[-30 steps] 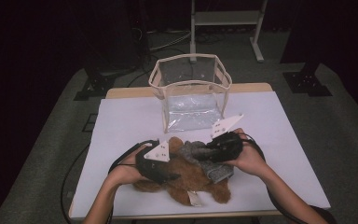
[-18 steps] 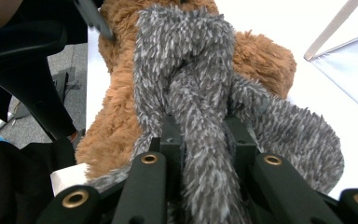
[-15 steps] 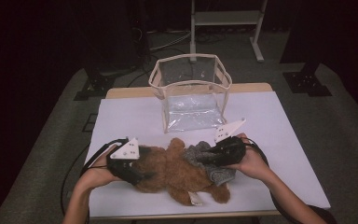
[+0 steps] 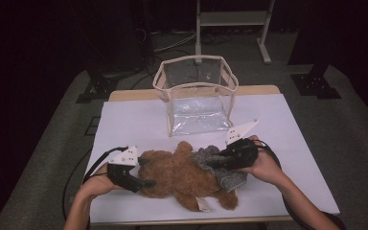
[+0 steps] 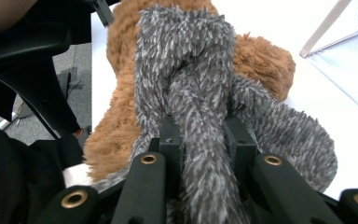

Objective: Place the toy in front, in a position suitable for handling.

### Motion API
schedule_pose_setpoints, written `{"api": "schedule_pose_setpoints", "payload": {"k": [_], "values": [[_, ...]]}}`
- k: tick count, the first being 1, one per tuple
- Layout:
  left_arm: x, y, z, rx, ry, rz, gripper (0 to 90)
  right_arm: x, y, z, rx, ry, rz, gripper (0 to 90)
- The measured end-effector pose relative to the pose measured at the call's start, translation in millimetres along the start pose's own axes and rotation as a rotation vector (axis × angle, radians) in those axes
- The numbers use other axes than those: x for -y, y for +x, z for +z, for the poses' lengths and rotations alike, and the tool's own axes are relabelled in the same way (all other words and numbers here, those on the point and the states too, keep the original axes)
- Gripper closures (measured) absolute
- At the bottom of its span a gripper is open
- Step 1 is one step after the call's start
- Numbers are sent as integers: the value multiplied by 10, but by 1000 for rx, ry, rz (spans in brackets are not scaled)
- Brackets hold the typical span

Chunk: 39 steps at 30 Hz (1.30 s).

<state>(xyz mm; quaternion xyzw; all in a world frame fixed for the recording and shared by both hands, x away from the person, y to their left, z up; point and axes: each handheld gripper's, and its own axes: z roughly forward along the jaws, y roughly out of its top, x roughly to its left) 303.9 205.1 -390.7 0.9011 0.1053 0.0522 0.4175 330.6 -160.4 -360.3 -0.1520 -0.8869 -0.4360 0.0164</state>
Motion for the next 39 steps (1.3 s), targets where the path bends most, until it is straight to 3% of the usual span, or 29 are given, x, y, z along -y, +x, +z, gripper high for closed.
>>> {"api": "schedule_pose_setpoints", "payload": {"k": [7, 12, 16, 22, 25, 29, 34, 37, 39], "values": [[-215, -42, 287, 52, 7, 39, 322, -109, -30, -214, 63, 1, -18, 722], [-456, -92, 560, 80, 22, 84, 320, -134, -42, -186, 92, 54, -49, 721], [-517, -106, 587, 58, 54, 100, 320, -4, -56, -201, 91, 68, -30, 721], [-475, -140, 558, 46, 42, 115, 319, 263, -127, -484, 136, 46, 37, 721], [-476, -143, 559, 50, 45, 123, 317, 295, -122, -568, 161, 49, 42, 721], [-474, -151, 555, 53, 52, 132, 316, 177, -109, -474, 152, 53, 21, 721], [-467, -165, 522, 46, 64, 146, 314, -49, -117, -184, 111, 71, -37, 721], [-482, -153, 441, 28, 56, 150, 305, -37, -114, -80, 93, 89, -42, 725], [-502, -149, 376, 30, 33, 154, 307, 16, -112, -88, 82, 73, -28, 727]]}}
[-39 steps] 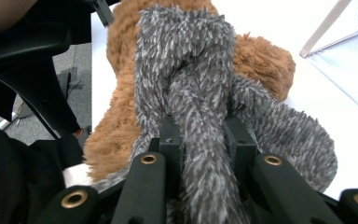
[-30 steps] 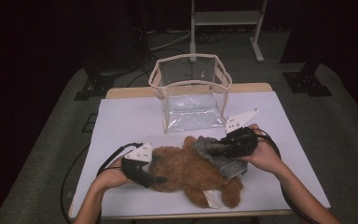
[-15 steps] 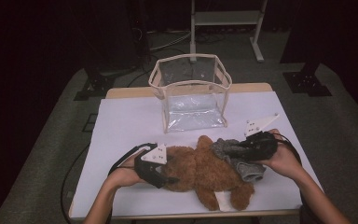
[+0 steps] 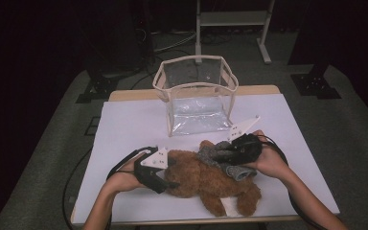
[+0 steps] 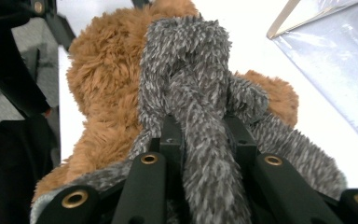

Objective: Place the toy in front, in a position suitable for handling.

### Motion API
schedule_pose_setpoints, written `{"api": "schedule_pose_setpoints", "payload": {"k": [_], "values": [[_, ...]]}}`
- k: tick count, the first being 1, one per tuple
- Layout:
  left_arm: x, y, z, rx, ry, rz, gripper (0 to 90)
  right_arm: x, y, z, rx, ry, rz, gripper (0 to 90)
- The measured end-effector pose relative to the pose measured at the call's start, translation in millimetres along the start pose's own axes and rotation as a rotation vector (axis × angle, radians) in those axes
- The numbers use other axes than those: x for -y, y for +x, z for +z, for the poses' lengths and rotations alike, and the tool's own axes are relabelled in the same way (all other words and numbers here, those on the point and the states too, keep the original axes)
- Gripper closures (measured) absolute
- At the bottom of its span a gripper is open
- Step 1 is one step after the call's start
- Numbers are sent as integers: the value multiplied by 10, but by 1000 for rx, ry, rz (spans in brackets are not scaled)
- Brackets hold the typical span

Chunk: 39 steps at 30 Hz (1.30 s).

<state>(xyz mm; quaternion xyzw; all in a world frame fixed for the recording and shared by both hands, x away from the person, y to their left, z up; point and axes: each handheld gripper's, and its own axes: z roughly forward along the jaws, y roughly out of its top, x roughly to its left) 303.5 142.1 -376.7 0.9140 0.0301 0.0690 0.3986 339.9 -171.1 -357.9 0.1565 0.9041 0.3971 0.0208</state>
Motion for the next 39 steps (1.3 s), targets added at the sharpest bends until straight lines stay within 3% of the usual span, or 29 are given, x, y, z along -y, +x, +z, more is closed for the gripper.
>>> {"api": "schedule_pose_setpoints", "payload": {"k": [3, 7, 12, 18, 23, 26, 28, 31, 35, 39], "values": [[-69, 9, -30, -8, -33, 15, 307, 87, 35, -24, -22, -20, 22, 728], [-87, 27, 79, 10, -11, 11, 326, 95, 75, -49, -12, -6, 1, 727], [-45, 32, 123, 33, -25, -6, 366, -85, 71, 5, 15, 29, -36, 726], [-43, 16, 114, 22, -12, -3, 363, -242, 55, 223, -12, 42, -55, 726], [-43, 19, 114, 20, -13, -3, 362, -65, -108, 43, 32, 27, 5, 726], [-53, 26, 121, 19, -11, -2, 362, 86, -209, -105, 63, 14, 75, 728], [-59, 39, 129, 11, -9, -2, 362, 114, -207, -152, 64, 3, 81, 731], [-71, 69, 147, -5, -9, -21, 362, 43, -106, -155, 45, -11, 54, 733], [-63, 131, 153, -35, -15, -64, 362, -142, 140, -90, -8, -17, -36, 731], [-33, 179, 149, -51, -31, -101, 358, -157, 319, -16, -1, 15, -88, 729]]}}
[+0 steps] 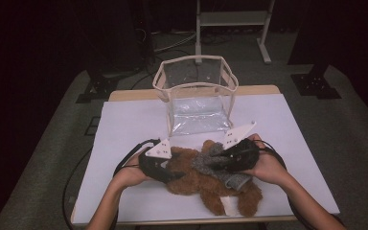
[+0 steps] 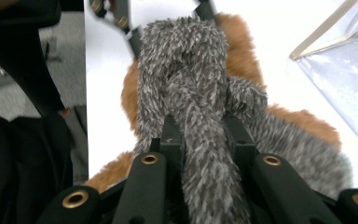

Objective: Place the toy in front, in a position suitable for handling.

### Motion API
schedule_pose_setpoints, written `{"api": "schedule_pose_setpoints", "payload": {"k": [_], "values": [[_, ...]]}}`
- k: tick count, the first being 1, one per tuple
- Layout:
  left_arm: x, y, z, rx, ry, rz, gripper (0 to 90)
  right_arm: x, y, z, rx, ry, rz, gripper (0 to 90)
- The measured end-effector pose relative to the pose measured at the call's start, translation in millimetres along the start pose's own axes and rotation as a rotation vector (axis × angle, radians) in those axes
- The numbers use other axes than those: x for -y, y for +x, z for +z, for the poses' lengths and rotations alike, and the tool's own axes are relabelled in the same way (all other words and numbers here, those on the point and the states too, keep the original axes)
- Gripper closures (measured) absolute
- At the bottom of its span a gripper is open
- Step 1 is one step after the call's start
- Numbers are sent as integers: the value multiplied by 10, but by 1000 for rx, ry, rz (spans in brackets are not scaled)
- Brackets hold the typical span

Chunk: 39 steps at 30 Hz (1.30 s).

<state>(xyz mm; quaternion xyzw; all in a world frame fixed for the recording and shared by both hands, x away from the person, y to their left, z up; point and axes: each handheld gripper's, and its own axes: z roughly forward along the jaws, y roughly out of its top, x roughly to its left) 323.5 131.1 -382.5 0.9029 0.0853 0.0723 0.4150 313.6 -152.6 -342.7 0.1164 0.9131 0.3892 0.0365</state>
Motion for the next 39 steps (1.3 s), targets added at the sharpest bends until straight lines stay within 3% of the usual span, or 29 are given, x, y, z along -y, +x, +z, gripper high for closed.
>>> {"api": "schedule_pose_setpoints", "payload": {"k": [5, 8, 12, 16, 23, 33, 39], "values": [[-3, -3, -83, 13, -25, 20, 339, 215, -62, -142, 44, -11, 41, 731], [29, -11, -175, 23, -33, 33, 339, 368, -158, -228, 56, -24, 90, 731], [120, -18, -205, 41, 0, 36, 340, 459, -225, -264, 56, -45, 126, 731], [164, -76, -84, 62, -8, 67, 351, 441, -219, -252, 56, -43, 114, 730], [103, -131, 71, 97, -50, 50, 364, 403, -264, -259, 78, -5, 97, 730], [-98, -165, 310, 97, -61, 40, 364, 468, -338, -359, 109, 1, 127, 731], [-336, -236, 614, 90, -44, 69, 363, 343, -207, -306, 101, -5, 73, 731]]}}
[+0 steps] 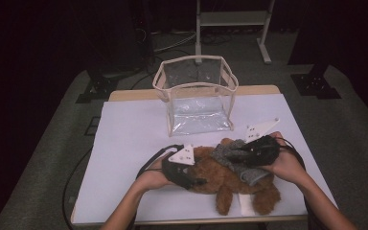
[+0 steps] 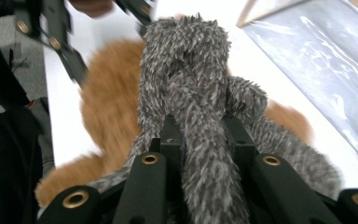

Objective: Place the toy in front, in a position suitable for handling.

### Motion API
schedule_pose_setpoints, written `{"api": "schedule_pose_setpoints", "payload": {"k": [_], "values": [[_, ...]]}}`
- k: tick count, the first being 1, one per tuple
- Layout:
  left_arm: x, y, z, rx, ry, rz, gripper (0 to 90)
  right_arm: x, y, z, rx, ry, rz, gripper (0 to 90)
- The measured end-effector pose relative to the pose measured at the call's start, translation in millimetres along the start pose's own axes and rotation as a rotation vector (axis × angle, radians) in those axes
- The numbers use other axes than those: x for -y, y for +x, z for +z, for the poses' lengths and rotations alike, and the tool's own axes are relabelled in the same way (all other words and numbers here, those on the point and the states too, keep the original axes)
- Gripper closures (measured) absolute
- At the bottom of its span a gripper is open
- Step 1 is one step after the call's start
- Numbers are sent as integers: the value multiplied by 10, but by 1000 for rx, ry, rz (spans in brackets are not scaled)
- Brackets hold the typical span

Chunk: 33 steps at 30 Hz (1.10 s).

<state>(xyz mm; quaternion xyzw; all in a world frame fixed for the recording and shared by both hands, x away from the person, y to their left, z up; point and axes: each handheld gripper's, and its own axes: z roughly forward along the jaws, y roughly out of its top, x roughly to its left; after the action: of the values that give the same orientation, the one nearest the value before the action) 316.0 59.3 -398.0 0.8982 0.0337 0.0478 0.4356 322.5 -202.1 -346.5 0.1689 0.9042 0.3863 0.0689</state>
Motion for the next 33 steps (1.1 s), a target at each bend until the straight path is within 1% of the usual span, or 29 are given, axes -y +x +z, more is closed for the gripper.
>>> {"api": "schedule_pose_setpoints", "payload": {"k": [1, 3, 4, 6, 8, 10, 12, 15, 16, 20, 23, 26, 30, 33], "values": [[-20, 0, 22, -3, 6, 4, 360, -5, 43, 24, -5, 2, -12, 730], [-28, 11, 11, -14, 13, 8, 354, 34, 53, 25, 6, 12, -21, 729], [-21, 19, -17, -24, 18, 13, 350, 67, 36, 8, 7, 10, -12, 729], [14, 31, -84, -34, 13, 9, 349, 144, -6, -37, 10, -1, 18, 729], [59, 31, -141, -43, 13, 5, 350, 206, -50, -84, 7, -24, 52, 729], [105, 31, -164, -42, 18, 1, 362, 225, -51, -103, 7, -36, 60, 729], [150, 28, -158, -40, 21, -1, 376, 198, -22, -94, 6, -39, 57, 728], [170, 29, -126, -40, 6, -13, 387, 101, 31, -53, -1, -40, 41, 728], [161, 27, -113, -43, 8, -6, 388, 59, 44, -25, -7, -40, 32, 728], [144, 11, -105, -54, 14, 7, 386, -117, 81, 169, -38, -31, -2, 726], [177, 13, -130, -59, 11, 3, 385, -193, 66, 261, -57, -40, -3, 725], [193, 5, -149, -55, -2, -4, 389, -159, 24, 241, -60, -36, 14, 724], [166, -15, -127, -42, -4, 9, 394, -48, -20, 148, -52, -38, 54, 725], [138, -29, -110, -41, 7, 23, 397, -89, -12, 147, -50, -29, 48, 724]]}}
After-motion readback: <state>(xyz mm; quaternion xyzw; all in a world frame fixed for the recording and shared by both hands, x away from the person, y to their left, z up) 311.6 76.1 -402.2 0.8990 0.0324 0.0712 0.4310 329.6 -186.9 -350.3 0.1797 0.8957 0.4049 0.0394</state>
